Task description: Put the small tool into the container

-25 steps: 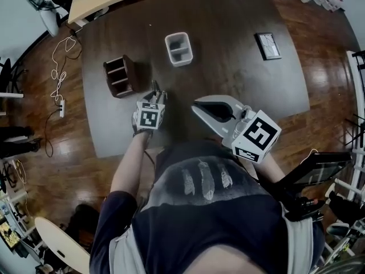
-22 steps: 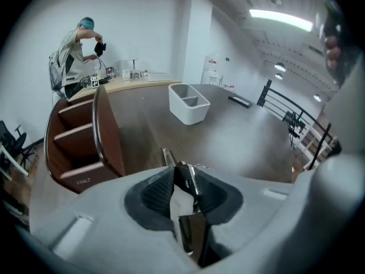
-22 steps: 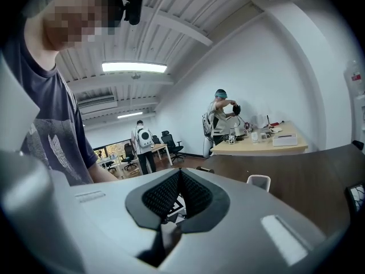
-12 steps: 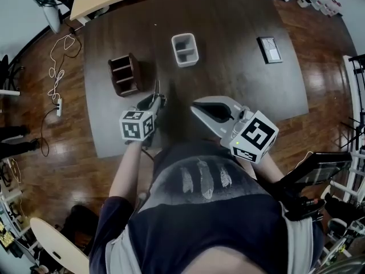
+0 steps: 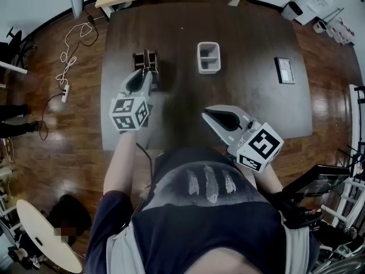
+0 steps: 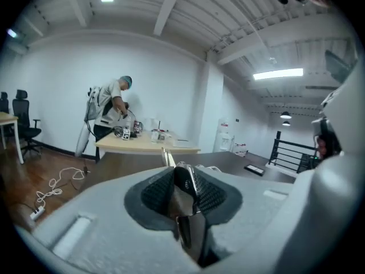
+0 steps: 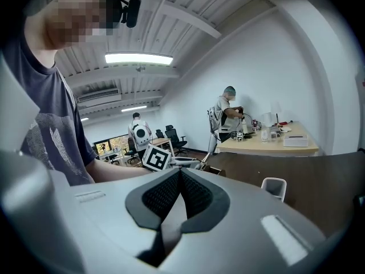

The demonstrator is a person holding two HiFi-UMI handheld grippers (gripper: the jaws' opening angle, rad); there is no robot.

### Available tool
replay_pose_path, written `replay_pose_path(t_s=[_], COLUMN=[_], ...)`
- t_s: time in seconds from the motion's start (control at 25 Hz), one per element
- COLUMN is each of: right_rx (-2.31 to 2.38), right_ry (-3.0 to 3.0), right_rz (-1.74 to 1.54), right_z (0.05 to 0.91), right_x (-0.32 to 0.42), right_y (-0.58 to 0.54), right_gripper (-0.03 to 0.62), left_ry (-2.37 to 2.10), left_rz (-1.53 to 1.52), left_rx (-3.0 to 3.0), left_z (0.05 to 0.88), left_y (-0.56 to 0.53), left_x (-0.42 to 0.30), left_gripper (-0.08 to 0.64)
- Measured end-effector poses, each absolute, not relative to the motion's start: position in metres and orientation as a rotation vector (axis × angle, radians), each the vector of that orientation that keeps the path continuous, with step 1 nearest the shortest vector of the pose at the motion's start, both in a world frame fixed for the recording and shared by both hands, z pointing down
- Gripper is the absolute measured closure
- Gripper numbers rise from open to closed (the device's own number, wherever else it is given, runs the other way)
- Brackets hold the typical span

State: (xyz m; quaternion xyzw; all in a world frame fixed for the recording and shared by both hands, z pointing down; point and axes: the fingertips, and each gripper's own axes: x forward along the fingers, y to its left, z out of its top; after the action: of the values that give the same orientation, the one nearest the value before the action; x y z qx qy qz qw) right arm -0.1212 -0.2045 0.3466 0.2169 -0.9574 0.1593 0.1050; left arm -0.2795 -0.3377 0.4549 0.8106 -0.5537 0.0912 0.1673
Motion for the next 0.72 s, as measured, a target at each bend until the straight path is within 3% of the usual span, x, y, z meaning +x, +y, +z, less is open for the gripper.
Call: replay_pose_path(t_s=[0.72], right_rx=[0.71], right_ry=[-2.723], right_rz=[0.467], right_z=[0.349], right_x=[-0.142], right_y=[-0.196], right_gripper=[0.592], left_ry=[-2.014], left_rz=[0.478], left_rx=[2.316], left_z=[0.51], left_y=[-0.386], left_x=[-0.308], left_gripper=[0.477])
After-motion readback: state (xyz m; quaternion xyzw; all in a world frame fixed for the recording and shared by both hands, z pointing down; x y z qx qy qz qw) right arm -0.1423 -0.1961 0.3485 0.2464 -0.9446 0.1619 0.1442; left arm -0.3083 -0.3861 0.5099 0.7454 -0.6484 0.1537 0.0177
